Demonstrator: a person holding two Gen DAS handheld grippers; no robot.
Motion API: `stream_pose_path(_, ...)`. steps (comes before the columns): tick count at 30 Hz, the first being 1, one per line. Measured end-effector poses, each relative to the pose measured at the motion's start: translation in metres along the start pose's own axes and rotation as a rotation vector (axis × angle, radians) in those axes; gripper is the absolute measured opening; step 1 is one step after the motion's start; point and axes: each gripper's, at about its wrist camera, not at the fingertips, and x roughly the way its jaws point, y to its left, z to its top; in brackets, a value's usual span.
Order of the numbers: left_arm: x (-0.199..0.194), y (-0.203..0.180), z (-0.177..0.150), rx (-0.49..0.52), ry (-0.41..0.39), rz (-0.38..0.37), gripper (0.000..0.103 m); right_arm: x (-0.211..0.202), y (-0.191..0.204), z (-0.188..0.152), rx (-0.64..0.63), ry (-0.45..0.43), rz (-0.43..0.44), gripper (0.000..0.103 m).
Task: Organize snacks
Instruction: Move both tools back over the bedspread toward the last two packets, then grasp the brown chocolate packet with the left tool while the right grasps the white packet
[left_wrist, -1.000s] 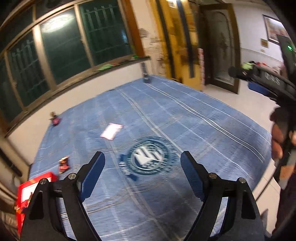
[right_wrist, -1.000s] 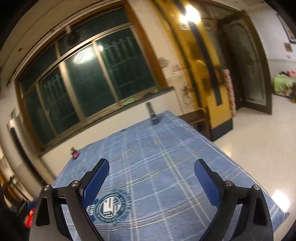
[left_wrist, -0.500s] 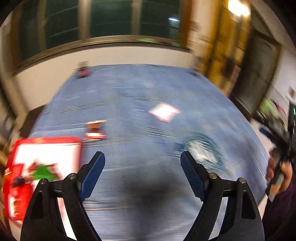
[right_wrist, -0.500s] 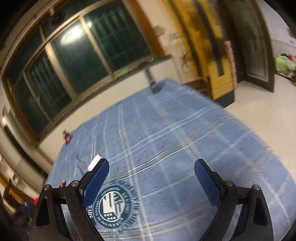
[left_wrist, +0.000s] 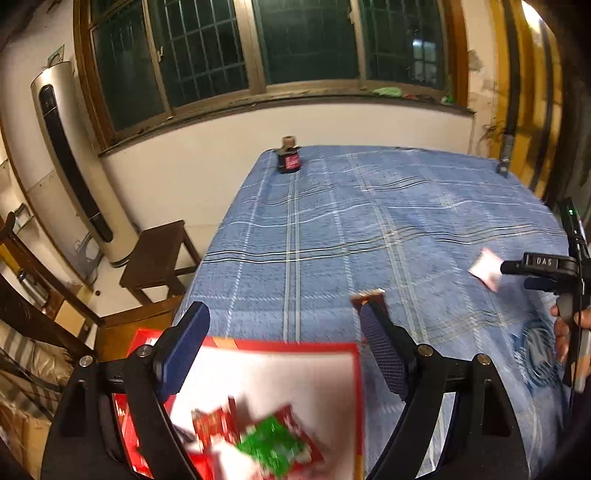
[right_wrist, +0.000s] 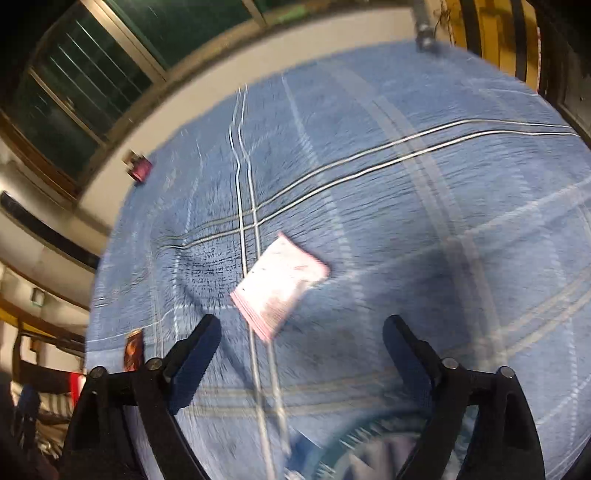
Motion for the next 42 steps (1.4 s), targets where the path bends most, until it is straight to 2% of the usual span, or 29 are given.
stream_pose_path(3, 0.022, 0.000, 0.008, -0.003, 0.021, 0.006, 0.084, 0.027, 0.030, 0.004, -0.053, -0.006, -0.148, 0.088)
stream_pose_path(8, 0.049, -0.003, 0.012, -0.031, 0.080, 0.018, 0.084, 0.050, 0.053, 0.002, -0.099, -0.069, -0.332, 0.077)
stream_pose_path(9, 0.053, -0.006, 0.012, -0.030, 0.089, 0.017, 0.084, 0.050, 0.054, 0.001, -0.096, -0.097, -0.335, 0.071)
stream_pose_path(10, 0.056, -0.010, 0.013, -0.027, 0.097, 0.016, 0.084, 0.049, 0.054, 0.000, -0.093, -0.110, -0.341, 0.059)
stream_pose_path(11, 0.059, -0.014, 0.013, -0.022, 0.105, 0.019, 0.084, 0.048, 0.054, -0.001, -0.099, -0.123, -0.346, 0.055)
stream_pose_path(12, 0.064, -0.022, 0.014, -0.013, 0.116, 0.024, 0.084, 0.046, 0.053, -0.001, -0.112, -0.134, -0.339, 0.045)
stream_pose_path(13, 0.066, -0.027, 0.014, -0.005, 0.122, 0.023, 0.084, 0.044, 0.050, -0.001, -0.117, -0.135, -0.333, 0.041)
stream_pose_path(15, 0.076, -0.041, 0.014, 0.015, 0.148, 0.024, 0.084, 0.039, 0.040, 0.000, -0.123, -0.134, -0.330, 0.037)
stream_pose_path(17, 0.082, -0.055, 0.012, 0.022, 0.179, 0.027, 0.084, 0.030, 0.018, -0.001, -0.081, -0.109, -0.231, 0.033)
stream_pose_path(19, 0.087, -0.066, 0.010, 0.028, 0.204, 0.017, 0.084, 0.018, -0.004, -0.001, -0.038, -0.091, -0.182, 0.031)
stream_pose_path(22, 0.097, -0.082, 0.006, 0.049, 0.251, 0.026, 0.084, 0.001, -0.045, -0.006, 0.015, -0.051, -0.112, 0.030)
stream_pose_path(28, 0.121, -0.097, -0.003, 0.049, 0.346, 0.025, 0.084, -0.018, -0.084, -0.018, 0.000, -0.055, -0.079, 0.029)
stream_pose_path(30, 0.130, -0.100, -0.008, 0.039, 0.392, -0.007, 0.085, -0.020, -0.090, -0.018, -0.032, -0.079, -0.067, 0.029)
stream_pose_path(32, 0.130, -0.099, -0.009, 0.011, 0.384, -0.031, 0.085, -0.020, -0.087, -0.019, -0.077, -0.099, -0.074, 0.030)
stream_pose_path(35, 0.136, -0.099, -0.009, -0.055, 0.408, -0.104, 0.084, -0.022, -0.085, -0.013, -0.108, -0.083, -0.064, 0.032)
stream_pose_path(37, 0.135, -0.104, -0.010, -0.055, 0.386, -0.105, 0.084, -0.020, -0.086, -0.011, -0.119, -0.069, -0.049, 0.033)
stream_pose_path(38, 0.132, -0.109, -0.011, -0.038, 0.369, -0.105, 0.081, -0.020, -0.088, -0.010, -0.115, -0.067, -0.046, 0.033)
stream_pose_path(40, 0.125, -0.119, -0.013, -0.022, 0.348, -0.131, 0.057, -0.024, -0.093, -0.010, -0.112, -0.076, -0.052, 0.033)
stream_pose_path(42, 0.115, -0.132, -0.016, 0.003, 0.340, -0.162, 0.048, -0.025, -0.093, -0.010, -0.124, -0.091, -0.075, 0.033)
